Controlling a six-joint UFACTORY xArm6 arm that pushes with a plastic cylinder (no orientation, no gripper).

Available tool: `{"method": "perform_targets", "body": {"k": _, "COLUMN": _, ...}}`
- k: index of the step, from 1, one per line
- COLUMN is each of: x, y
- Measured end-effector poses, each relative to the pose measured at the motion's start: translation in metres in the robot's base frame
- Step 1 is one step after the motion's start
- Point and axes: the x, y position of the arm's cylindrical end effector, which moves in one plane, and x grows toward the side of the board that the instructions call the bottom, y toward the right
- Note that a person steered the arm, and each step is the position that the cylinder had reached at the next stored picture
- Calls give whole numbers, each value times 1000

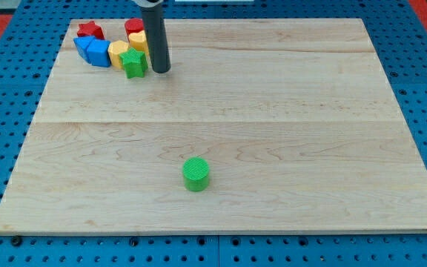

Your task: Push the green star closer to the green circle

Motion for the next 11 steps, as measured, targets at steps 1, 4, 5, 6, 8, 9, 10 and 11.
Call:
{"method": "perform_targets", "body": {"k": 1, "x": 73, "y": 8}}
{"method": "perform_targets", "body": {"k": 4, "x": -11, "y": -130}}
{"method": "perform_targets", "body": {"k": 5, "x": -22, "y": -34}}
{"method": "perform_targets", "body": {"k": 6, "x": -22, "y": 42}}
{"method": "perform_targets", "body": {"k": 8, "x": -81, "y": 110}}
{"method": "perform_targets", "body": {"k": 9, "x": 45, "y": 151}}
{"method": "perform_targets", "body": {"k": 10, "x": 115, "y": 144}}
{"method": "perform_targets", "body": {"k": 11, "x": 26, "y": 168}}
